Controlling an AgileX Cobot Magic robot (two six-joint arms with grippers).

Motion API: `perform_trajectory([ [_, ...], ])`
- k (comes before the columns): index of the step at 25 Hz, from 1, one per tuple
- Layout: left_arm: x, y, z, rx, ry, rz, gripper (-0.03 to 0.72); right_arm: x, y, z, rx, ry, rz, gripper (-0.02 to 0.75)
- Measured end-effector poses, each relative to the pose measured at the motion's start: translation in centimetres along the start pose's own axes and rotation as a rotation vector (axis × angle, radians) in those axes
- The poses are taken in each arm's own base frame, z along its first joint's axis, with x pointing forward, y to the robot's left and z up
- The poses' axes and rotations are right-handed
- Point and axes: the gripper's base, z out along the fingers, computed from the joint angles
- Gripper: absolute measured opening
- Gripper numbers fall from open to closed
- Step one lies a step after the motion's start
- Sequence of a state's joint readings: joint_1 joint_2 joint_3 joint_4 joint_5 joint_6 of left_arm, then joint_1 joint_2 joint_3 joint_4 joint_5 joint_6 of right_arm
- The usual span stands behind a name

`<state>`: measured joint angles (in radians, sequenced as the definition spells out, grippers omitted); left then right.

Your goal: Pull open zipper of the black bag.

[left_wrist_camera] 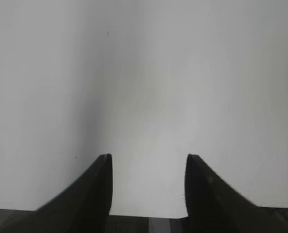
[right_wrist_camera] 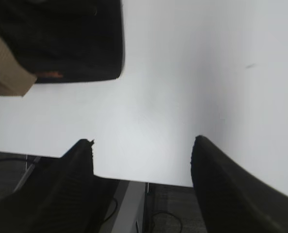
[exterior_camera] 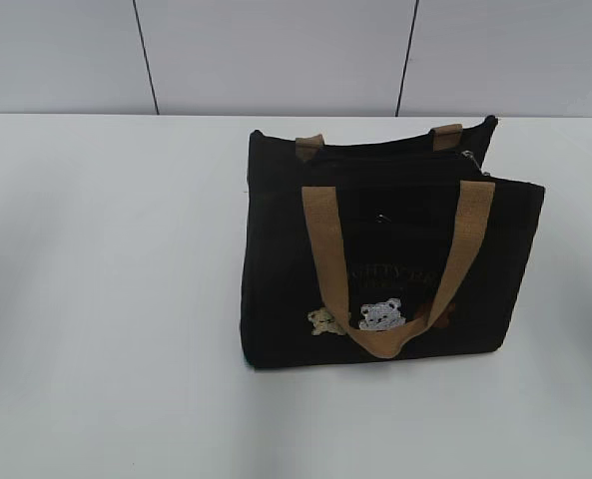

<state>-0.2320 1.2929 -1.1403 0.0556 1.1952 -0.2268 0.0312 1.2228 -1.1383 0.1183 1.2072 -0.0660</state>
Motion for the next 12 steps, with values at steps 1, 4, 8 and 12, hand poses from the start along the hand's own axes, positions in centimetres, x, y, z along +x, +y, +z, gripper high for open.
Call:
perform_trajectory([
  [1,1.1,0.3,-0.9,0.005,-0.023,-0.002,0.361,0.9,0.1,0.3,-0.013,0.015,-0.009,0.480],
  [4,4.5,1.1,-3.3,0.025,-0.098,-0.007,0.348,3.9,0.6,0.4,-0.058,0.027,-0.016,0.480],
  [8,9.7,2.2,-5.3,0.057,-0.211,-0.015,0.325,8.4,0.9,0.2,-0.080,0.011,-0.031,0.480],
  [12,14.8,3.3,-5.9,0.081,-0.346,-0.020,0.312,13.0,1.1,-0.6,-0.075,-0.079,-0.074,0.480],
])
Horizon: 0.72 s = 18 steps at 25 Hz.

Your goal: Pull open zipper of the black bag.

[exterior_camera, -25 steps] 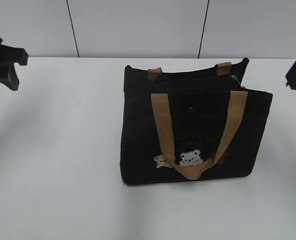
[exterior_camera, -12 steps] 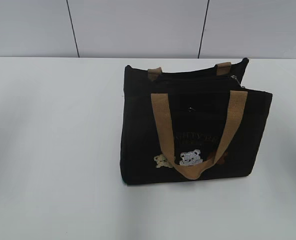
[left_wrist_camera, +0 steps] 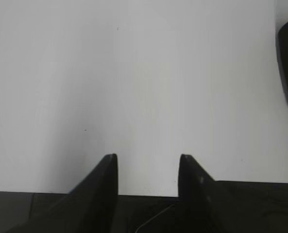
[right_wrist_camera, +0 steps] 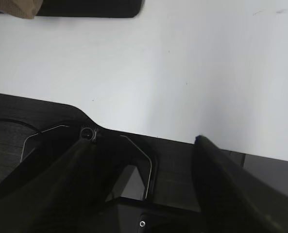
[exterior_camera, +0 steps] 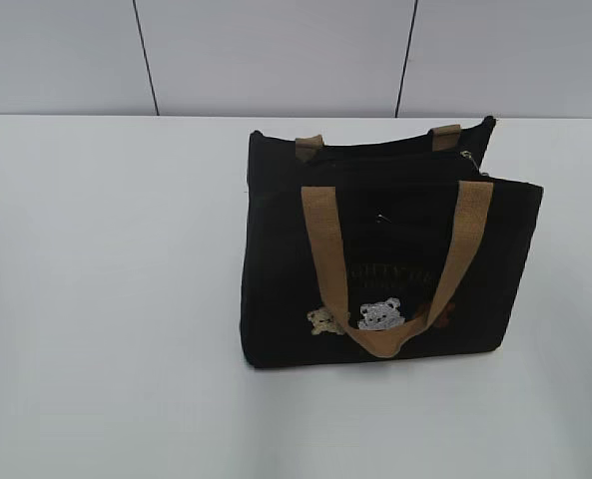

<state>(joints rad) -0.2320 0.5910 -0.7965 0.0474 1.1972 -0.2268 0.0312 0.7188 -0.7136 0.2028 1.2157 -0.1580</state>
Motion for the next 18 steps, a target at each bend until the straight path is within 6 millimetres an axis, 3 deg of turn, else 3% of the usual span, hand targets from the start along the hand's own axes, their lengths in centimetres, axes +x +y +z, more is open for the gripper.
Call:
perform_trajectory([
  [8,7.4,1.7,-0.4,0.045,-0.272,0.026,0.311,7.2,1.1,-2.4,0.043,-0.301,-0.161,0.480],
  [14,9.6,2.0,-1.8,0.089,-0.460,0.070,0.310,10.8,1.7,-4.2,0.086,-0.561,-0.210,0.480],
  [18,9.7,1.6,-1.9,0.118,-0.459,0.149,0.309,11.5,1.4,-2.8,0.092,-0.534,-0.208,0.480],
])
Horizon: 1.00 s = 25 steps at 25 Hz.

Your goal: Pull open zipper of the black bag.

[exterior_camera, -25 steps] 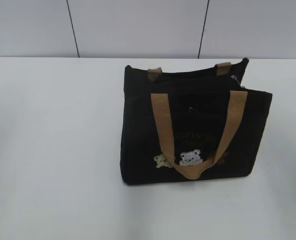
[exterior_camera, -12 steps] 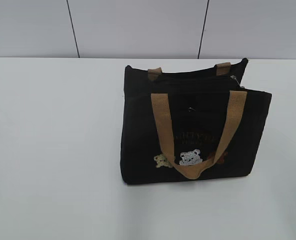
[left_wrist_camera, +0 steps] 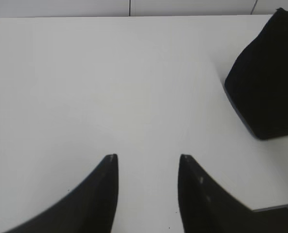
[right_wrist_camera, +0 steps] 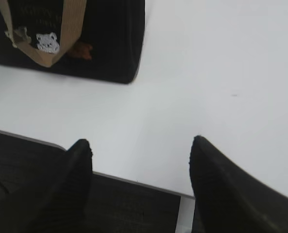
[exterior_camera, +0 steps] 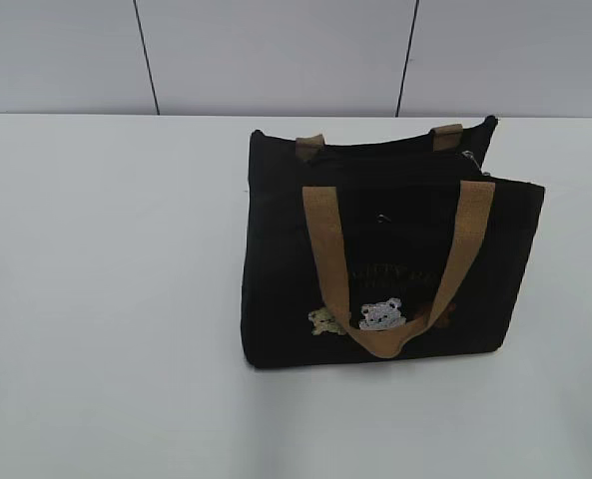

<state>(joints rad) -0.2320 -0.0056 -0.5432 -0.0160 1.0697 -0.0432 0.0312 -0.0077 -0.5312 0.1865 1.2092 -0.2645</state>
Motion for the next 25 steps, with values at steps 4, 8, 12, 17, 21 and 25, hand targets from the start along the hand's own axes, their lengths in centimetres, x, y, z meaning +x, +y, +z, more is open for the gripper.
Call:
perform_trajectory([
  [4,0.0,0.0,0.1,0.005,0.001,0.014,0.309,0.3,-0.1,0.7,0.004,0.009,-0.002,0.480],
  [8,0.0,0.0,0.1,0.004,0.002,0.019,0.309,0.2,-0.3,1.4,0.018,-0.032,-0.003,0.480],
  [12,0.0,0.0,0.1,0.004,0.001,0.020,0.309,0.1,-0.3,1.4,0.020,-0.044,-0.003,0.480],
  [17,0.0,-0.1,0.1,-0.044,-0.001,-0.003,0.309,0.1,-0.3,1.4,0.018,-0.046,-0.002,0.480],
  [21,0.0,-0.2,0.1,-0.136,-0.006,-0.045,0.308,0.1,-0.3,1.5,0.018,-0.045,-0.002,0.480],
  [25,0.0,-0.3,0.1,-0.209,-0.009,-0.078,0.308,0.1,-0.3,1.5,0.017,-0.045,-0.005,0.480],
])
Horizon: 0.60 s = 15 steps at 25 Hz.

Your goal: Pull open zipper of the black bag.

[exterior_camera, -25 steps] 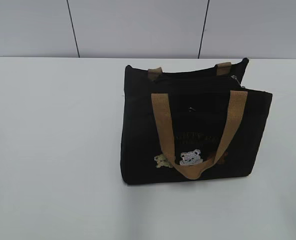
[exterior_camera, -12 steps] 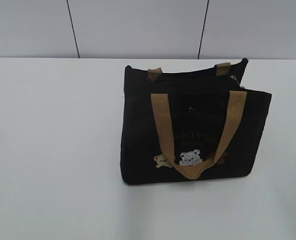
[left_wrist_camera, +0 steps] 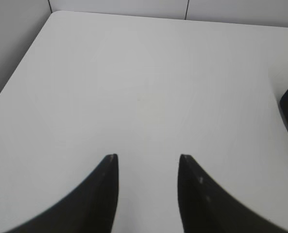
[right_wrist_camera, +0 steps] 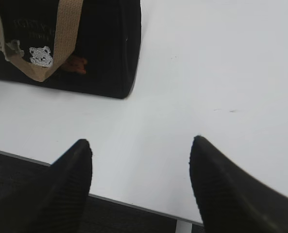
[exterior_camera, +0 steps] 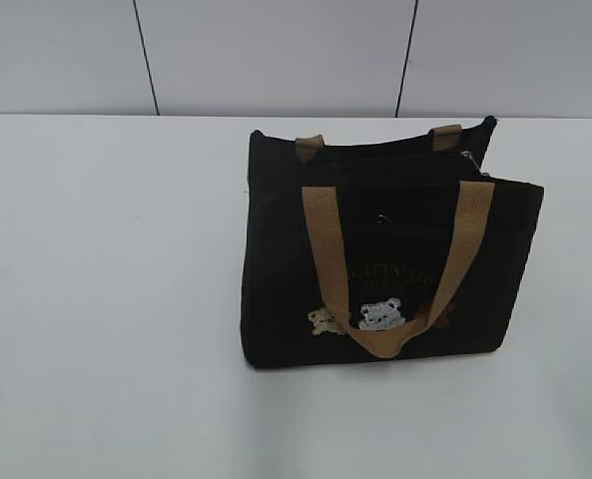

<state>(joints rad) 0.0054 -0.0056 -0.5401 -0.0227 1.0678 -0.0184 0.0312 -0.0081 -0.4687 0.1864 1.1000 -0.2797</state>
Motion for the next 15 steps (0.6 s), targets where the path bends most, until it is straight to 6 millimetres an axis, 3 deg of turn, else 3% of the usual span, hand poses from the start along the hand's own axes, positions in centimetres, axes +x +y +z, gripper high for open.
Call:
perform_trajectory([
  [15,0.00,-0.01,0.00,-0.007,0.000,-0.003,0.291,0.00,0.00,0.00,0.000,0.000,-0.007,0.480],
])
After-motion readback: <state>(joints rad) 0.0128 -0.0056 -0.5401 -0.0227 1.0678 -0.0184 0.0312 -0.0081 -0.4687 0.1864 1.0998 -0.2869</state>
